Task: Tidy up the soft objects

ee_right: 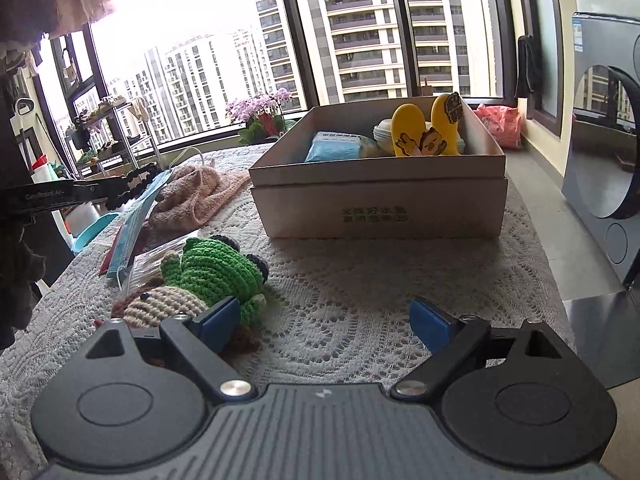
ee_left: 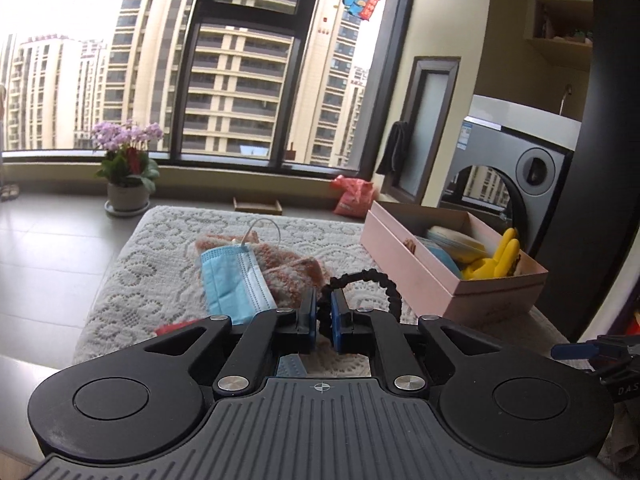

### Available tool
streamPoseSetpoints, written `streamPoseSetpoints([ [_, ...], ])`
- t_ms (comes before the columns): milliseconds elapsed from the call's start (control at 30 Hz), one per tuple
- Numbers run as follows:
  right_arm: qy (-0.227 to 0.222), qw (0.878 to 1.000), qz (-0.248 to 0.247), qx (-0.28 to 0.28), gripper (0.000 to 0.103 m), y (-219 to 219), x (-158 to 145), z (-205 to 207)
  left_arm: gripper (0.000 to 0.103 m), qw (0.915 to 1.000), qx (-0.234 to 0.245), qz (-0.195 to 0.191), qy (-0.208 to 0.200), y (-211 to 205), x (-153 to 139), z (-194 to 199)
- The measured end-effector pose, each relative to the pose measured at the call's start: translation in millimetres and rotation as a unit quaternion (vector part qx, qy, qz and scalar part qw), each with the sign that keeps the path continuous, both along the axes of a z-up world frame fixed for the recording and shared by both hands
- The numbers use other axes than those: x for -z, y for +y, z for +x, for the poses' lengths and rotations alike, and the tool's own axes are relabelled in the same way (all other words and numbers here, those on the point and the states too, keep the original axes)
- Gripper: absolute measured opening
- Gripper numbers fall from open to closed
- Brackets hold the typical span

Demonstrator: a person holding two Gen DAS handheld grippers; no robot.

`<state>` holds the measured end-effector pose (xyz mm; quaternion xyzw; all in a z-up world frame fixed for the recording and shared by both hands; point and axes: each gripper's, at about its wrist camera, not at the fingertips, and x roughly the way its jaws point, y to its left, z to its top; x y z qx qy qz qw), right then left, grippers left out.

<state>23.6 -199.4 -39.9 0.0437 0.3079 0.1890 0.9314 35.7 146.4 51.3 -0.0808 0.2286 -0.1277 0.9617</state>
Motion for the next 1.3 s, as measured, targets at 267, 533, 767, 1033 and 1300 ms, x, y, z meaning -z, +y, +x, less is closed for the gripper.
streamPoseSetpoints([
  [267, -0.063, 0.993, -0.056, -0.077, 0.092, 58.9, -46.5, 0.6, 0.010, 0.9987, -0.043, 0.008, 0.026, 26.4, 20.5, -78.5],
  [533, 0.036, 0.986, -0.028, -0.158, 0.087, 192.0, -69.0, 65.3, 0.010, 0.9968, -0.061, -0.047, 0.020, 54.2, 26.7, -107.0],
  [767, 0.123, 0.978, -0.056, -0.160, 0.013, 267.1, -31.6, 108.6, 0.010, 0.9976, -0.035, -0.057, 0.017, 53.8, 30.7, -118.7],
  [1033, 0.074, 0.981, -0.037, -0.176, 0.002, 191.6, -78.9, 45.2, 0.010, 0.9977, 0.008, -0.064, 0.021, 35.1, 26.0, -126.9],
  [1300, 0.029, 0.996, 0.026, -0.082, 0.002, 31.7, -107.7, -28.3, 0.010, 0.9945, 0.083, -0.064, 0.004, -14.9, -2.9, -106.9],
])
